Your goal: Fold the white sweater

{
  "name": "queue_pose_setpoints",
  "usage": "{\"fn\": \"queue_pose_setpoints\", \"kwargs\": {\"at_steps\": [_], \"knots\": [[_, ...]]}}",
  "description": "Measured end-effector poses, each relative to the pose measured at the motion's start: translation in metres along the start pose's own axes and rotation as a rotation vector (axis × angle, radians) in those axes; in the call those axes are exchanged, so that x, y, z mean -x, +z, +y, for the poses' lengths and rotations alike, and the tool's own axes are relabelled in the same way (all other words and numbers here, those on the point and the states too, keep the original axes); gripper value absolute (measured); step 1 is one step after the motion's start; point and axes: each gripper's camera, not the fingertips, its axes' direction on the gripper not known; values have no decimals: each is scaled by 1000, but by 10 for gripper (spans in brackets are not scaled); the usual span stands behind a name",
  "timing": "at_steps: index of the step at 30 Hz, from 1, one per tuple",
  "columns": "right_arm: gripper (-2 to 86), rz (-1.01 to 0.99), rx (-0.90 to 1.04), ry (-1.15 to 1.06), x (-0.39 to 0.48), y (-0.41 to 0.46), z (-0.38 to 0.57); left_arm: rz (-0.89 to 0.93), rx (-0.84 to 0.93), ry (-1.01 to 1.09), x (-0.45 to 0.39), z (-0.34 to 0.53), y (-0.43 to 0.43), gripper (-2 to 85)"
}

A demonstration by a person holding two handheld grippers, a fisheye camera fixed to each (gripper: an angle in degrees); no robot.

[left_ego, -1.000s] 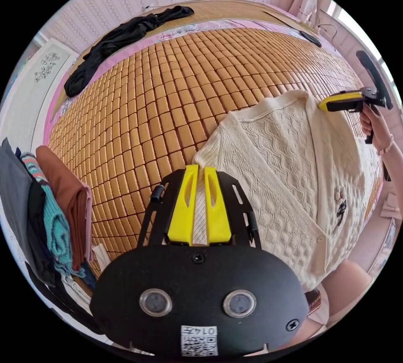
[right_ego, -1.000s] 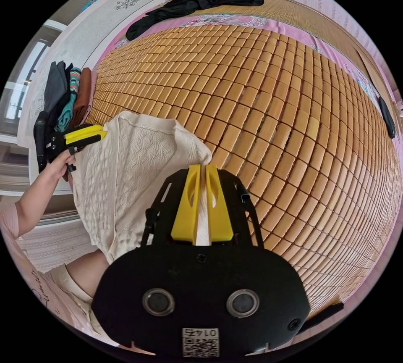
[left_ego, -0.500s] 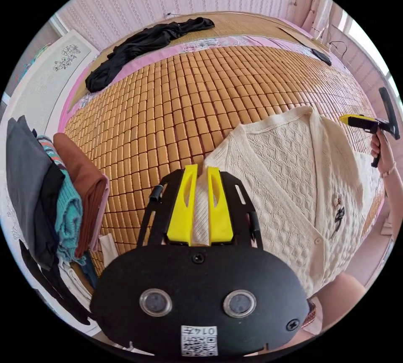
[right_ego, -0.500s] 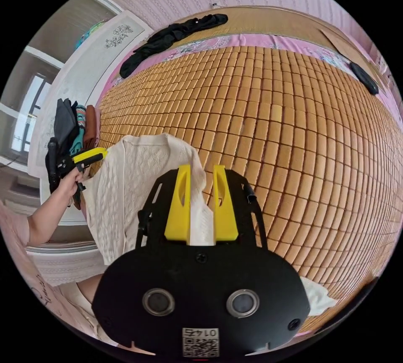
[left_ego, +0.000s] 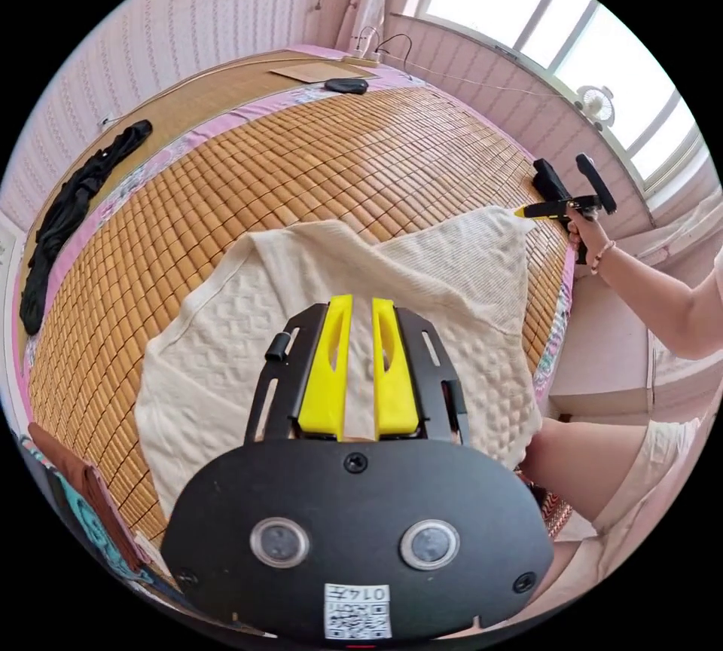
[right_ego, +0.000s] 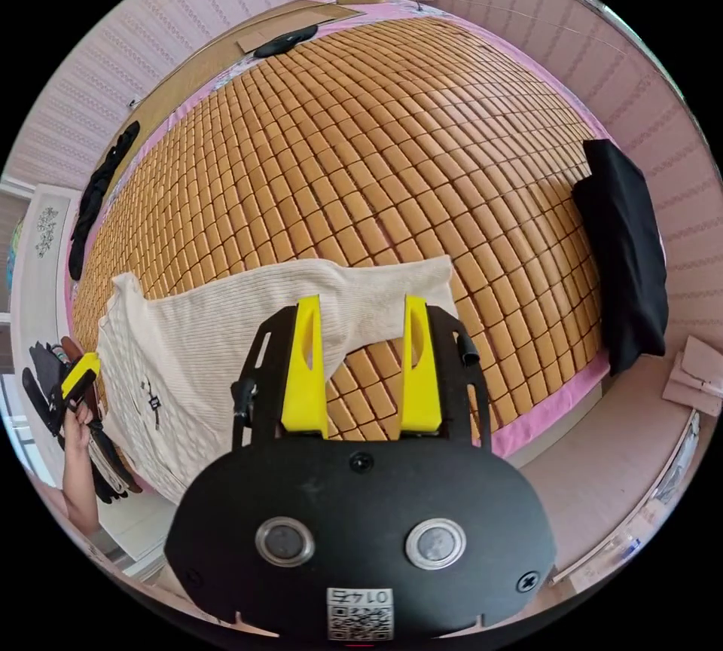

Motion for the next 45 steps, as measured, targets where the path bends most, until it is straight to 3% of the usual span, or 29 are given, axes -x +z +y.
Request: {"fn": "queue_pose_setpoints", "kwargs": {"at_steps": [2, 4, 9, 13, 19, 24, 28, 36, 40, 45], "knots": [[136, -36, 67, -24, -5, 18, -2, 84, -9, 19, -26, -32, 32, 56], [108, 58, 51, -71, -1, 19, 1, 128, 36, 34, -44, -50, 62, 59], [36, 88, 58, -174, -5, 13, 8, 104, 240, 53, -76, -72, 135, 67], [37, 21, -7, -134, -35, -11, 20, 105, 133, 79, -88, -86, 139, 60], [105, -3, -10, -39, -75, -8, 34, 105, 176, 119, -93, -102, 172, 58], [111, -46, -10, 58, -100, -1, 38, 112, 167, 102, -93, -101, 182, 58], [72, 63, 17, 14, -96, 12, 40, 81, 156, 108, -101, -100, 190, 56], [67, 42, 97, -27, -97, 14, 32, 67, 96, 150, -110, -92, 203, 52], [66, 140, 135, -137, -78, 18, 29, 85, 121, 160, -109, -97, 211, 51], [66, 125, 150, -148, -76, 19, 28, 79, 220, 171, -115, -109, 214, 44]]}}
